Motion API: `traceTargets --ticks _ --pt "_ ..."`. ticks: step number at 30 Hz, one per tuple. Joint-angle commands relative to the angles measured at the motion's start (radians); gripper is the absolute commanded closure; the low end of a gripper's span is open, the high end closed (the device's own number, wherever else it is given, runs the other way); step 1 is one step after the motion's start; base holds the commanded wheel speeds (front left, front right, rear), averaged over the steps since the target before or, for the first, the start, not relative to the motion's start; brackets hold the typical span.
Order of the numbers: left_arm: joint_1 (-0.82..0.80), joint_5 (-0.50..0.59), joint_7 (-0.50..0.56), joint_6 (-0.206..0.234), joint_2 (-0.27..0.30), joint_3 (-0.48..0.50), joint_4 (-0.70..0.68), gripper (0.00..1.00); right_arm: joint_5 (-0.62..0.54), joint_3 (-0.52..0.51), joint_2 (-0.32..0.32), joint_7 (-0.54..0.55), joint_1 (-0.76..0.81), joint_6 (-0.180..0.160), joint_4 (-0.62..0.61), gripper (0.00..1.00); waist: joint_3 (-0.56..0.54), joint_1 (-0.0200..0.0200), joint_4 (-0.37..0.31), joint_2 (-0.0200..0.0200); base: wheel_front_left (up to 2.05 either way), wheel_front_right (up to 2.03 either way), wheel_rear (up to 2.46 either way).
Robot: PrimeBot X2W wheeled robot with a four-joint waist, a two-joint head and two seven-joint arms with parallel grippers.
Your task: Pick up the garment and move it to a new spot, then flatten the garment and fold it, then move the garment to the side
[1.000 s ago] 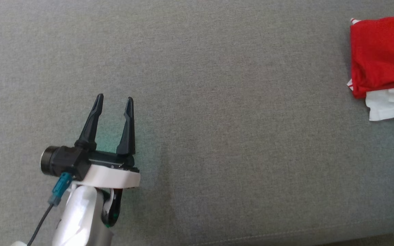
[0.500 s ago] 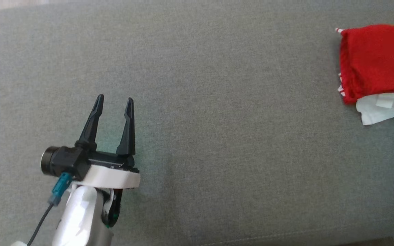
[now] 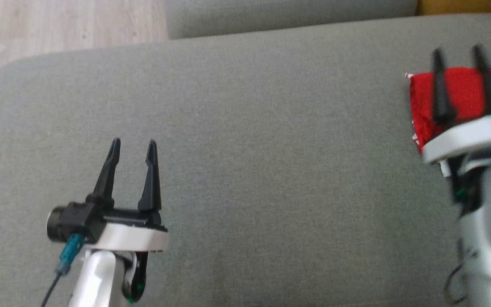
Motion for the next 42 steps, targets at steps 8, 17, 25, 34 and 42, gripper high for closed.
traceTargets --ticks 8,17,25,34,42 --pt "0.052 -0.038 -0.005 0.012 0.004 0.02 -0.043 0.0 0.089 0.069 0.089 -0.147 0.189 -0.001 -0.006 0.0 -0.075 0.0002 0.042 0.0 0.0 0.0 0.0" --pt "0.098 -0.046 -0.005 0.039 0.004 0.032 -0.042 0.0 0.154 0.146 0.091 -0.213 0.281 -0.001 0.073 0.0 -0.1 0.0002 0.05 0.0 0.0 0.0 0.0" --pt "0.115 -0.065 -0.005 0.038 0.004 0.034 -0.038 0.0 0.156 0.151 0.091 -0.221 0.266 -0.001 0.087 0.0 -0.108 0.0002 0.048 0.0 0.0 0.0 0.0" --pt "0.121 -0.081 -0.005 0.05 0.004 0.043 -0.02 0.0 0.172 0.164 0.091 -0.222 0.261 -0.001 0.103 0.0 -0.117 0.0002 0.045 0.0 0.0 0.0 0.0" --pt "0.14 -0.094 0.001 0.056 0.001 0.003 0.047 1.0 0.157 0.144 0.094 -0.208 0.313 0.0 0.137 1.0 -0.112 0.0002 0.042 0.0 0.0 0.0 0.0"
